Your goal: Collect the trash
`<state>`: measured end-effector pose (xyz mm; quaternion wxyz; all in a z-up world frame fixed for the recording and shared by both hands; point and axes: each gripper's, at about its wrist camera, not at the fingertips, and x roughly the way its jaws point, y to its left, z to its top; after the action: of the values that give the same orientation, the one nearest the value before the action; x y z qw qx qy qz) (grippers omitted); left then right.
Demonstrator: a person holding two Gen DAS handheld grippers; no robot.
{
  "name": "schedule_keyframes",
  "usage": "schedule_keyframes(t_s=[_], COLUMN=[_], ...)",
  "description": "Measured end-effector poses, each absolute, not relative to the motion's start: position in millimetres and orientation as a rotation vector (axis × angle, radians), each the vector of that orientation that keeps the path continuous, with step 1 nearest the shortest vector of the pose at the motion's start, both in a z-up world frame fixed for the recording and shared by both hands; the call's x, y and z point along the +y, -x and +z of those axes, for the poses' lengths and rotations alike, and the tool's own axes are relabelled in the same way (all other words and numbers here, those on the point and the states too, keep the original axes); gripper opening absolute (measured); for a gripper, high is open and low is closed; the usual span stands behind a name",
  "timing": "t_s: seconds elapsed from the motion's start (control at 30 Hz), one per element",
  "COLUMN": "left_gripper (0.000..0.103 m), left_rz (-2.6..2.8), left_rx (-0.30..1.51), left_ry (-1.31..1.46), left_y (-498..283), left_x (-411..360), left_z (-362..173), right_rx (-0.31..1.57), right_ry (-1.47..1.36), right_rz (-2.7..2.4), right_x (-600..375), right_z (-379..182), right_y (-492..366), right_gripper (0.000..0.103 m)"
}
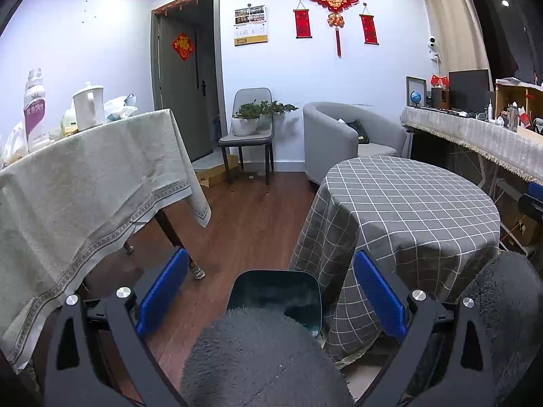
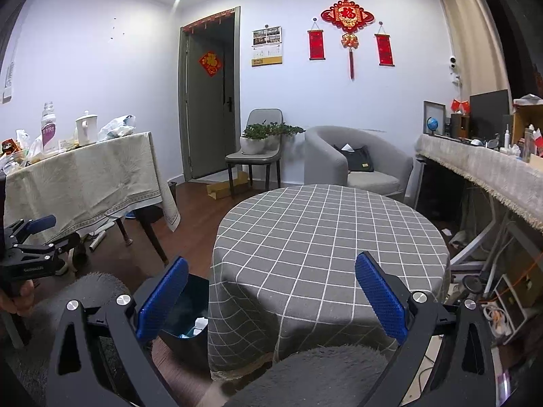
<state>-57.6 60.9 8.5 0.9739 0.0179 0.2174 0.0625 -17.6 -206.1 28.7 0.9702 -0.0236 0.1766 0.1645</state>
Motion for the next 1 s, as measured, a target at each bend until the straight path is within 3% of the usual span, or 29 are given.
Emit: schedule_keyframes(t_s=[1.0], left_gripper=[0.100], left_rz=[0.125], left_rx=[0.445], left_ry=[0.027], left_y=[57], left_x=[74], left_z=[8], right_rx=[0.370], right_ry=[0.017], right_rz=[0.336], right_x=[-215], right_z=[28], right_y=[17], right_gripper=[0.100])
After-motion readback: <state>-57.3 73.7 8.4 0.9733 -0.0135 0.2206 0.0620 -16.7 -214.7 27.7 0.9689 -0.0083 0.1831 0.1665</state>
